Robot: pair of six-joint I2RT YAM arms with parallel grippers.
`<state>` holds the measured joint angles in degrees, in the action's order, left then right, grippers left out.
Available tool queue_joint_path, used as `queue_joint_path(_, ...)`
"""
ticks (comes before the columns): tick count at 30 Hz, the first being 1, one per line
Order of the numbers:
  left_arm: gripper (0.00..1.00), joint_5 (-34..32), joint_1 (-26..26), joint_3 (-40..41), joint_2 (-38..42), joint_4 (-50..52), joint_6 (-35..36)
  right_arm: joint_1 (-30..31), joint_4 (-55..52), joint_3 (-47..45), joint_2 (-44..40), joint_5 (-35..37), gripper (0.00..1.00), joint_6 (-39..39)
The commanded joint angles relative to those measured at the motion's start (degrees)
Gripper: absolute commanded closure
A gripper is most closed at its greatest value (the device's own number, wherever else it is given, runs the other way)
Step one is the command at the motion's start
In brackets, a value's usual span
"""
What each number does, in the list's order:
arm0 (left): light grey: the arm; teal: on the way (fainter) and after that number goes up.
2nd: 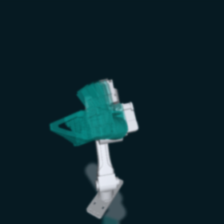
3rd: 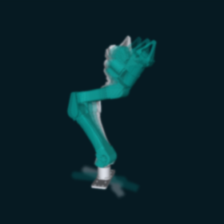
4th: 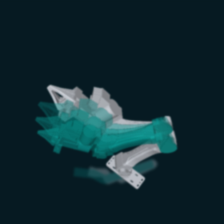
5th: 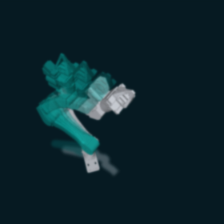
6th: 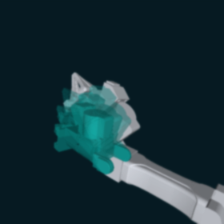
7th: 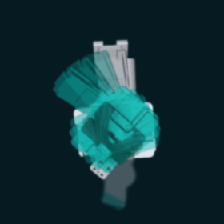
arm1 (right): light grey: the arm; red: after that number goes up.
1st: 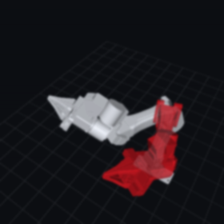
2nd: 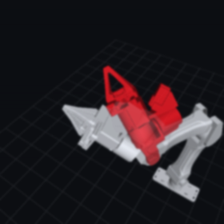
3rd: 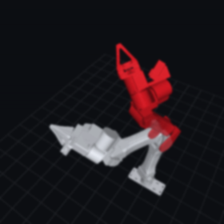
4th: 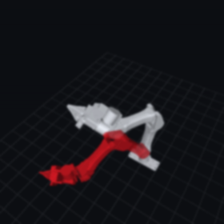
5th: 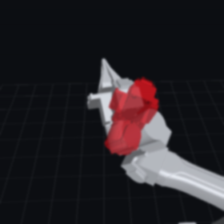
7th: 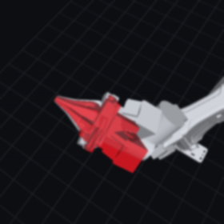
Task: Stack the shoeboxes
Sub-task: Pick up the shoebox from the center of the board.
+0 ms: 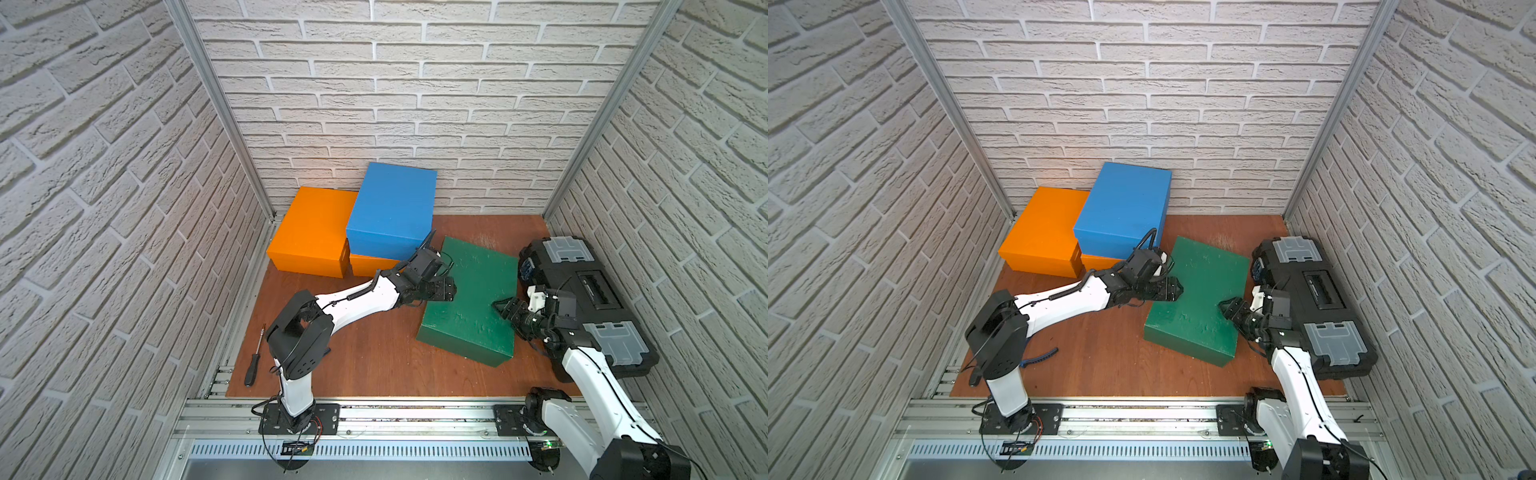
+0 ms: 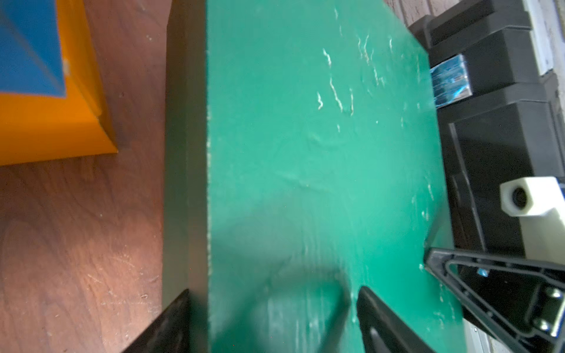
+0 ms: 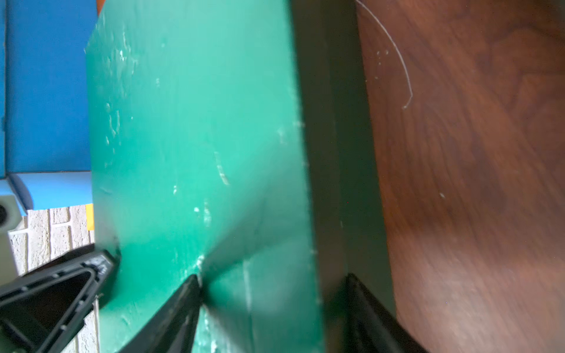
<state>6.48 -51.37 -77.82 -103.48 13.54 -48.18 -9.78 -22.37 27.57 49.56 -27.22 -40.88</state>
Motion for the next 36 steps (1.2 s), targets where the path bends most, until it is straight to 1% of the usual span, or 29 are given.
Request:
queue_joint_path(1,0.18,5.6,-2.7,-3.9,0.0,-4.2,1.4,0.9,-2.4,0.7,-1.8,-5.4,0.36,-0.3)
queue_joint_path(6,0.18,5.9,-3.0,-5.9,0.2,-3.4,1.9,1.1,-2.7,2.1,-3.5,-6.0,0.47,-1.4)
queue_joint_path(9,0.18,6.0,-3.0,-6.3,0.6,-3.3,1.9,1.3,-2.8,3.5,-4.1,-6.6,0.50,-1.9)
queue_joint_path(11,0.18,5.9,-3.0,-6.7,0.8,-2.9,2.0,1.4,-3.0,4.6,-4.6,-6.7,0.54,-2.4)
queue_joint_path(21,0.18,6.1,-3.1,-9.7,1.5,-1.6,3.0,2.4,-6.1,12.7,-4.9,-6.3,0.57,-2.0)
queue_joint_path(26,0.18,6.6,-3.1,-12.8,1.6,-0.5,3.6,3.0,-6.4,16.2,-4.7,-5.6,0.60,-2.4)
queue_joint_path(36,0.16,5.5,-3.1,-19.8,1.3,3.5,7.3,4.4,-8.0,23.8,-1.7,-4.9,0.60,-1.0)
